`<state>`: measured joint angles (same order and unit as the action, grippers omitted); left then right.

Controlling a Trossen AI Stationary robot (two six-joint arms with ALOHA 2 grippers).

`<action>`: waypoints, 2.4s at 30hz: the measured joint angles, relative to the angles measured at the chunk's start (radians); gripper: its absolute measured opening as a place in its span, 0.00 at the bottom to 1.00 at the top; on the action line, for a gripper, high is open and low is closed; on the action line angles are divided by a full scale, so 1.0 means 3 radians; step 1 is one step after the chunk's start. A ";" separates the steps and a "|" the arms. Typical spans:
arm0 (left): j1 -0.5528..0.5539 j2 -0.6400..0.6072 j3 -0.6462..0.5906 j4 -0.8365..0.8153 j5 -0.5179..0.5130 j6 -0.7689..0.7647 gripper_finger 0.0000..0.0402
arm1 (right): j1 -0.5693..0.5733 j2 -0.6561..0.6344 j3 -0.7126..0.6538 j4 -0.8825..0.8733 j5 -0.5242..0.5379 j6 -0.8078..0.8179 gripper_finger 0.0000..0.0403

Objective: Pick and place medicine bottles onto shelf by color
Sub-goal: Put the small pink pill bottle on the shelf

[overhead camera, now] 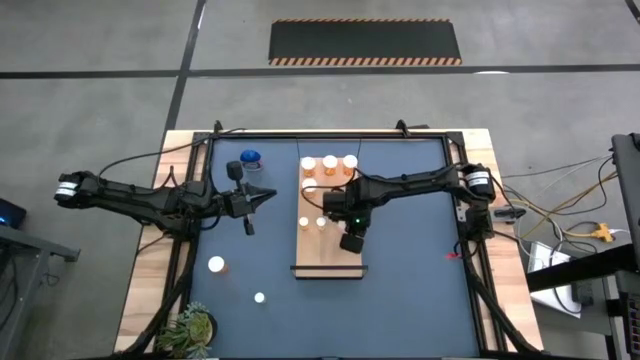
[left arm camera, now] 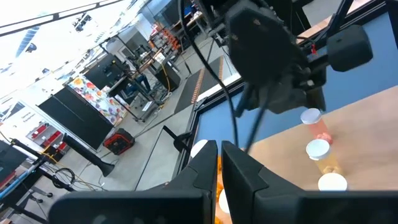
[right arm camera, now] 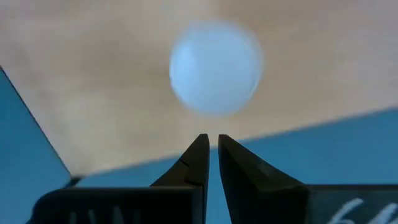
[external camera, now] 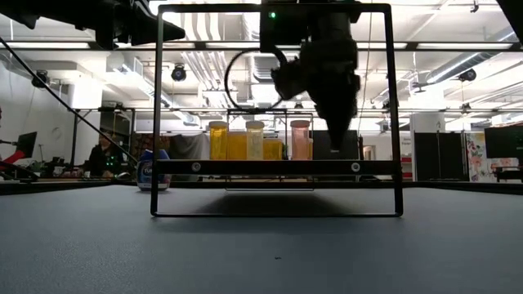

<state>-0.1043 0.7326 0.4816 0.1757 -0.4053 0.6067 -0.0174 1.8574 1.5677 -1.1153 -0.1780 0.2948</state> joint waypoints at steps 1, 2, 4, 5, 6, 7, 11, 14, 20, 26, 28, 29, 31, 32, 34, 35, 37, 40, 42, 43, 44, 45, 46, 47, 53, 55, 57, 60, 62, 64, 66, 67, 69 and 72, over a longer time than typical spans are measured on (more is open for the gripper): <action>0.0001 0.0001 0.0000 -0.0001 0.0000 0.0000 0.01 | -0.0001 -0.0017 0.0000 0.0069 0.0033 -0.0028 0.07; 0.0001 0.0000 0.0000 0.0000 0.0000 0.0000 0.01 | -0.0003 -0.0030 -0.0001 0.0148 0.0071 -0.0074 0.07; 0.0001 0.0001 0.0000 -0.0001 0.0000 0.0000 0.01 | -0.0003 -0.0051 -0.0012 0.0305 0.0075 -0.0169 0.07; 0.0001 0.0000 0.0000 -0.0001 0.0000 0.0000 0.01 | -0.0001 -0.0056 -0.0013 0.0384 0.0072 -0.0205 0.07; 0.0000 0.0000 0.0000 -0.0002 0.0000 0.0000 0.01 | -0.0001 -0.0064 -0.0016 0.0457 0.0071 -0.0238 0.07; 0.0001 0.0000 0.0000 -0.0003 0.0000 0.0000 0.01 | 0.0000 -0.0073 -0.0023 0.0502 0.0071 -0.0262 0.07; 0.0000 0.0001 0.0000 -0.0003 0.0000 0.0000 0.01 | -0.0001 -0.0078 -0.0079 0.0642 0.0073 -0.0244 0.07; 0.0001 0.0000 0.0000 -0.0003 0.0000 0.0000 0.01 | -0.0003 -0.0078 -0.0108 0.0617 0.0074 -0.0198 0.07; 0.0001 0.0001 -0.0001 -0.0002 0.0000 0.0000 0.01 | 0.0000 -0.0093 -0.0131 0.0474 0.0074 -0.0149 0.07; 0.0001 0.0000 -0.0001 -0.0001 0.0000 0.0001 0.01 | 0.0012 -0.0256 -0.0131 0.0535 0.0165 -0.0387 0.07; 0.0000 0.0000 -0.0003 -0.0001 0.0000 0.0001 0.01 | 0.0031 -0.0284 -0.0131 0.0672 0.0166 -0.0542 0.08; 0.0000 0.0001 -0.0003 0.0003 0.0000 0.0001 0.01 | 0.0041 -0.0290 -0.0136 0.0722 0.0162 -0.0626 0.09; 0.0000 0.0000 -0.0003 0.0002 0.0000 0.0000 0.01 | 0.0055 -0.0293 -0.0136 0.0865 0.0158 -0.0773 0.11; 0.0000 0.0000 -0.0003 0.0003 0.0000 0.0000 0.01 | 0.0058 -0.0293 -0.0138 0.0942 0.0153 -0.0822 0.13; 0.0000 0.0001 -0.0003 0.0006 0.0000 0.0000 0.01 | 0.0062 -0.0294 -0.0164 0.1065 0.0151 -0.0898 0.17; 0.0001 0.0000 -0.0003 0.0006 0.0000 0.0000 0.01 | 0.0068 -0.0294 -0.0185 0.1115 0.0153 -0.0927 0.19; 0.0001 0.0001 -0.0003 0.0007 0.0000 0.0000 0.01 | 0.0070 -0.0294 -0.0231 0.1179 0.0157 -0.0956 0.24; 0.0000 0.0001 -0.0003 0.0014 0.0000 0.0000 0.01 | 0.0074 -0.0294 -0.0287 0.1228 0.0155 -0.0939 0.33; 0.0001 0.0000 -0.0003 0.0016 0.0000 0.0000 0.01 | 0.0074 -0.0296 -0.0358 0.1291 0.0151 -0.0937 0.38; 0.0000 0.0000 -0.0003 0.0015 0.0000 0.0000 0.01 | 0.0074 -0.0296 -0.0404 0.1325 0.0150 -0.0937 0.41; 0.0000 0.0001 -0.0003 0.0015 0.0000 0.0000 0.01 | 0.0074 -0.0296 -0.0446 0.1364 0.0150 -0.0937 0.43; 0.0000 0.0001 -0.0003 0.0015 0.0000 0.0000 0.01 | 0.0074 -0.0296 -0.0490 0.1407 0.0150 -0.0940 0.45; 0.0000 0.0000 -0.0003 0.0015 0.0000 0.0000 0.01 | 0.0074 -0.0296 -0.0530 0.1438 0.0149 -0.0954 0.47; 0.0001 0.0000 -0.0003 0.0015 0.0000 0.0000 0.01 | 0.0073 -0.0296 -0.0571 0.1478 0.0146 -0.0966 0.48; 0.0000 0.0001 -0.0003 0.0015 0.0000 -0.0001 0.01 | 0.0088 -0.0296 -0.0765 0.1713 0.0131 -0.1130 0.50; 0.0000 0.0000 -0.0003 0.0014 0.0000 -0.0001 0.01 | 0.0094 -0.0296 -0.0822 0.1767 0.0131 -0.1161 0.50; 0.0000 0.0001 -0.0003 0.0014 0.0000 -0.0001 0.01 | 0.0094 -0.0296 -0.0835 0.1766 0.0133 -0.1166 0.50; 0.0000 0.0001 -0.0003 0.0014 0.0000 -0.0001 0.01 | 0.0094 -0.0296 -0.0842 0.1779 0.0154 -0.1167 0.49; 0.0000 0.0001 -0.0003 0.0014 0.0000 -0.0001 0.01 | 0.0094 -0.0296 -0.0843 0.1773 0.0157 -0.1170 0.46; 0.0000 0.0001 -0.0003 0.0013 0.0000 -0.0001 0.01 | 0.0094 -0.0296 -0.0842 0.1774 0.0157 -0.1172 0.42; 0.0000 0.0001 -0.0003 0.0013 0.0000 -0.0001 0.01 | 0.0094 -0.0296 -0.0842 0.1775 0.0157 -0.1170 0.37; 0.0000 0.0001 -0.0003 0.0013 0.0000 -0.0001 0.01 | 0.0094 -0.0296 -0.0842 0.1772 0.0157 -0.1167 0.34; 0.0001 0.0000 -0.0003 0.0013 0.0000 -0.0001 0.01 | 0.0094 -0.0296 -0.0842 0.1769 0.0157 -0.1165 0.29; 0.0000 0.0001 -0.0003 0.0013 0.0000 -0.0001 0.01 | 0.0094 -0.0296 -0.0842 0.1770 0.0155 -0.1166 0.23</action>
<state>-0.1043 0.7329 0.4808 0.1795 -0.4053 0.6064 0.0109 1.7687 1.3151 -0.5842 -0.1314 -0.0551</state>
